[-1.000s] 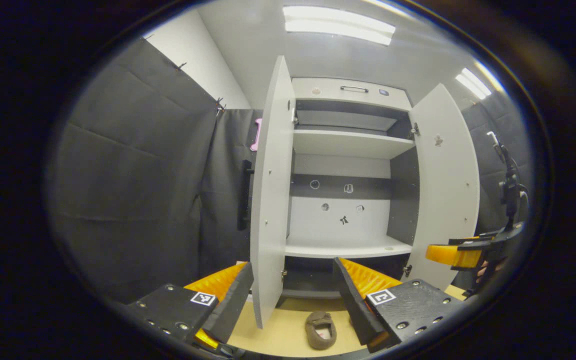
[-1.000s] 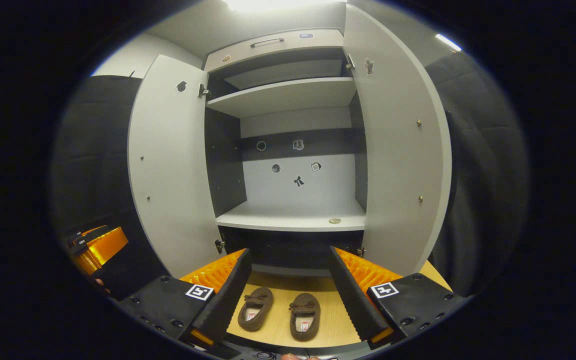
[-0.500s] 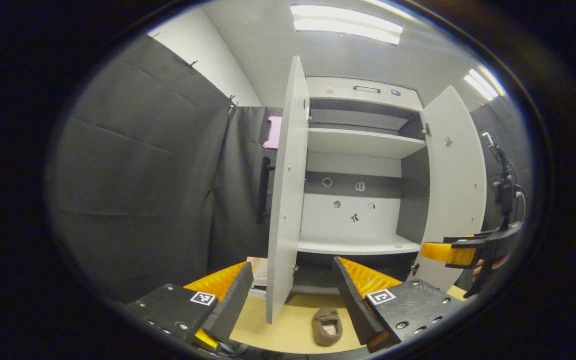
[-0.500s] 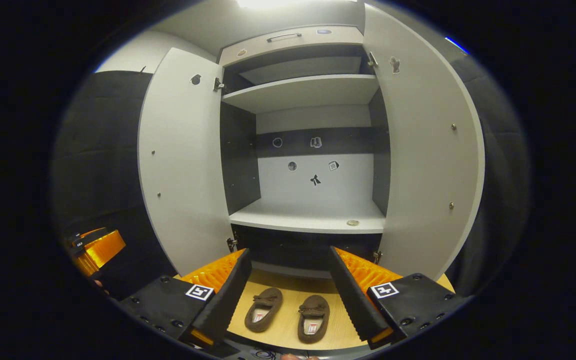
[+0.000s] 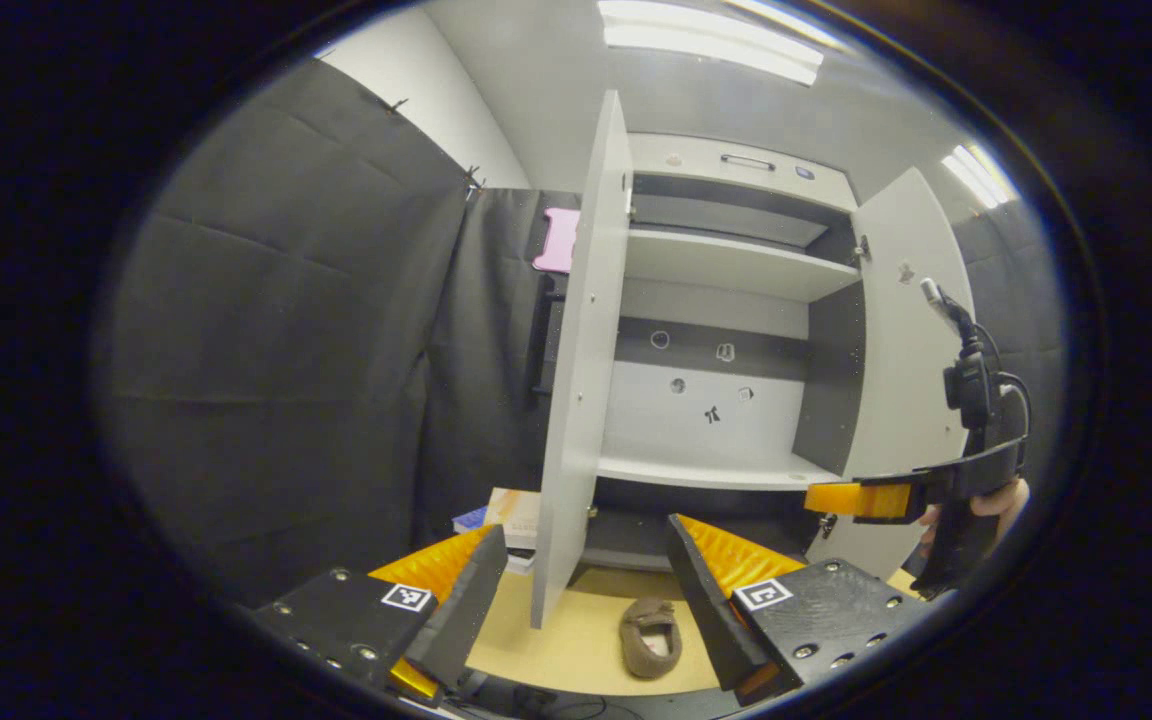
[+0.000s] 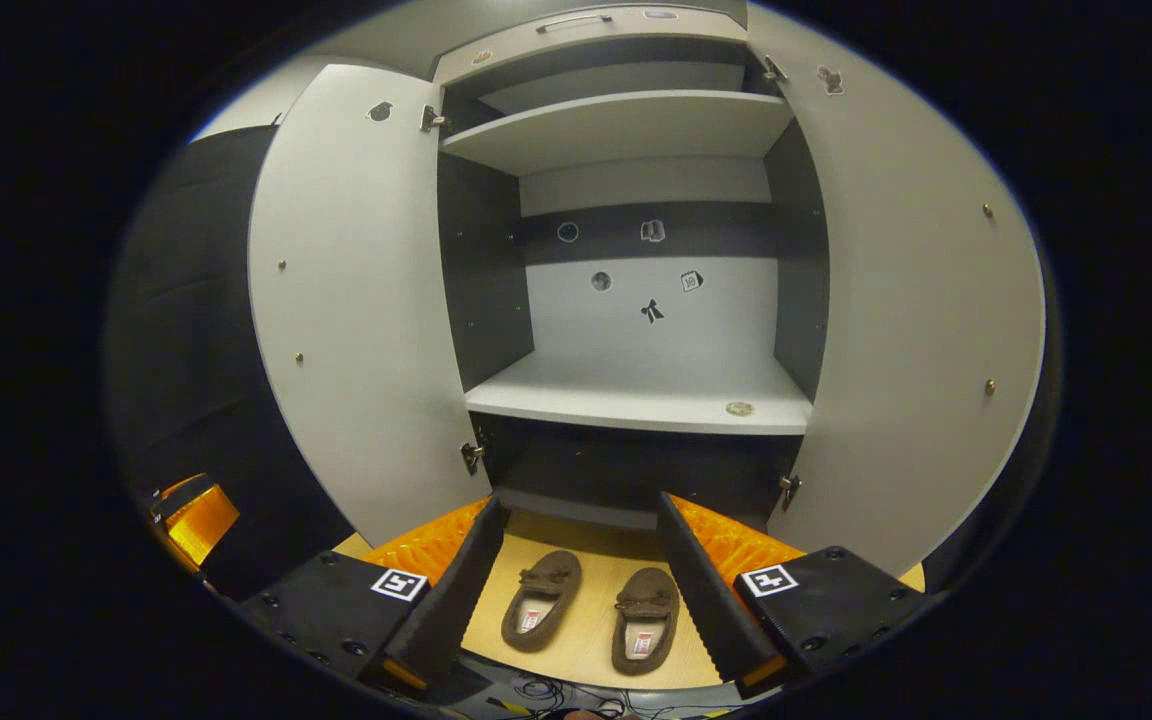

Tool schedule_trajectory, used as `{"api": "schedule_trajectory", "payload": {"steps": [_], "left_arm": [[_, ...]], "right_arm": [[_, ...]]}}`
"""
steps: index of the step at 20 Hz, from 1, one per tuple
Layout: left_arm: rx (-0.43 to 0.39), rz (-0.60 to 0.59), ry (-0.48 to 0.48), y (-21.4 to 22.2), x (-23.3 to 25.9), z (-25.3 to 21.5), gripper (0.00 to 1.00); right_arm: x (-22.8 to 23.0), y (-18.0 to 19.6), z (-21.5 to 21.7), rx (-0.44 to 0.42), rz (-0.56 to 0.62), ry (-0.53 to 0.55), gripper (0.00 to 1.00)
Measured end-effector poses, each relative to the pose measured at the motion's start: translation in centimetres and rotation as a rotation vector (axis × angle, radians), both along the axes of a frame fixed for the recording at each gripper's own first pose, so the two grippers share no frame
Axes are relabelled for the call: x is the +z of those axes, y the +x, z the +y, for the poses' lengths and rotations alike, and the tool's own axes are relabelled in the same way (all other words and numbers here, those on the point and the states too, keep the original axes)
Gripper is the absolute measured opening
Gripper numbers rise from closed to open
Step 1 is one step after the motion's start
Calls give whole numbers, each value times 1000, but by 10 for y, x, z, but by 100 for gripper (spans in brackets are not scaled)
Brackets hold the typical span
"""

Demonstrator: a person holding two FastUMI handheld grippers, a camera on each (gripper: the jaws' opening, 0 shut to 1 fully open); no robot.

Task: Grab one shoe with the right hand and put it into the shoe cabinet, grab the other shoe with the left hand and put it into the shoe cabinet; then close the right door with the right hand and the left door with the left hand.

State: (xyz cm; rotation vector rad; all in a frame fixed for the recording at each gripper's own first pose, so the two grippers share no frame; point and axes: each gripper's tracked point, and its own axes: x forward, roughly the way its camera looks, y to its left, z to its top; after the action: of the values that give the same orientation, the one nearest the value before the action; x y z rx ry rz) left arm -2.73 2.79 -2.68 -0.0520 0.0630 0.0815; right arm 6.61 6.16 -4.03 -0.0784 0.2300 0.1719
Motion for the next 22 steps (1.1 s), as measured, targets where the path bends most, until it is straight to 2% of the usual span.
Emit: {"api": "schedule_trajectory", "payload": {"steps": [1,5,10,13,17,22], "left_arm": [[-5,10,10,6,-5,-1,93],[-16,55,29,28,-23,-12,93],[-75,112,41,59,-40,-31,93],[-91,127,55,74,-40,-41,93],[-138,137,28,98,-43,-61,93],[-180,176,84,112,-56,-75,93]], "right_arm": [[-11,4,0,0,30,-18,98],[-67,21,6,32,194,-28,98],[-147,29,1,54,415,-27,98],[-189,30,-2,60,529,5,99],[-236,42,-15,26,608,-2,99],[-294,69,-34,0,636,-75,99]]}}
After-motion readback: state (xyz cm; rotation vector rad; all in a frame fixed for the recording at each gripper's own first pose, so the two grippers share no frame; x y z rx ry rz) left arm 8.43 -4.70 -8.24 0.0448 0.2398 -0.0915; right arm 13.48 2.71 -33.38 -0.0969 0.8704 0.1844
